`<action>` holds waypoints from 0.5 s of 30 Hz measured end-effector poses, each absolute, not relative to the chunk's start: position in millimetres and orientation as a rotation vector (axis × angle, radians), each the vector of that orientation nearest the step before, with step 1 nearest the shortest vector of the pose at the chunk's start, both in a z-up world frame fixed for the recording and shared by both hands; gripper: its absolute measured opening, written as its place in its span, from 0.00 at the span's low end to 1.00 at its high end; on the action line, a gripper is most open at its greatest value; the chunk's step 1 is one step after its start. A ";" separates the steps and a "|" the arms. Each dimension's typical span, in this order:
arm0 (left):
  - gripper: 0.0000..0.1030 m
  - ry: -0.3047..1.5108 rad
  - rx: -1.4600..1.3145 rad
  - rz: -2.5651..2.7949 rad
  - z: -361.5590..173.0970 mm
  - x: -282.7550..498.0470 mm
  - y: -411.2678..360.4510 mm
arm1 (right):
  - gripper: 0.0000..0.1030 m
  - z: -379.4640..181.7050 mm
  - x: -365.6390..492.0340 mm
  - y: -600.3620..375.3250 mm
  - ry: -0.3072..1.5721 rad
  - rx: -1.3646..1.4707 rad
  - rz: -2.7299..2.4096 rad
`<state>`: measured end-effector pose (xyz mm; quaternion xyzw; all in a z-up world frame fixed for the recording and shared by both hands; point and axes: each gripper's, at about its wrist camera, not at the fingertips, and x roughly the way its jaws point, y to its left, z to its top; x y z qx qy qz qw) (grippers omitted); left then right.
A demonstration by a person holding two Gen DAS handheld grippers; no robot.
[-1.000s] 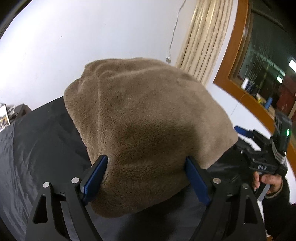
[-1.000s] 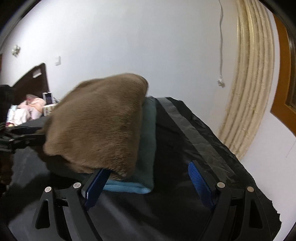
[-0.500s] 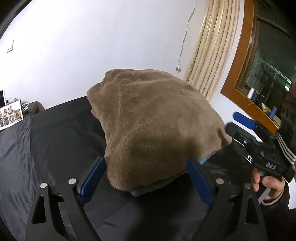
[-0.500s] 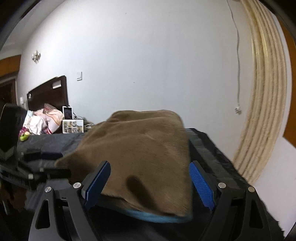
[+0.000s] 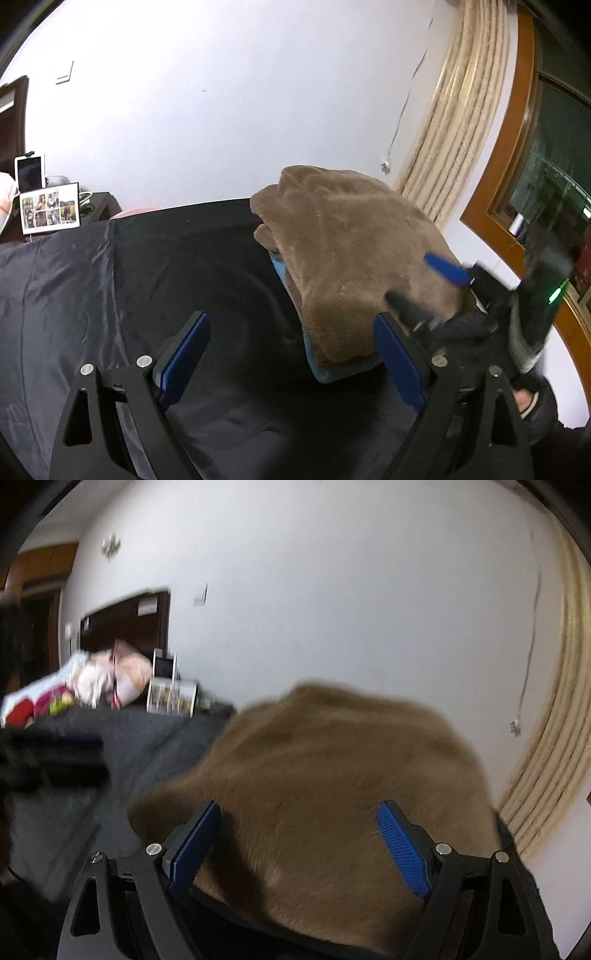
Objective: Fold clothes
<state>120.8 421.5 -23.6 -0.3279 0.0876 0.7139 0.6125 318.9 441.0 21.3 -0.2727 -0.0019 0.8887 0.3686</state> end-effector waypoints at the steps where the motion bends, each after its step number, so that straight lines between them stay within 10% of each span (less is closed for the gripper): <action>1: 0.89 0.209 -0.758 1.653 -24.4 121.1 422.1 | 0.90 12.5 315.7 440.3 -0.024 -0.734 2.264; 15: 0.90 0.381 -0.747 1.676 -39.0 153.4 444.8 | 0.93 18.5 335.6 419.3 -0.029 -0.661 2.244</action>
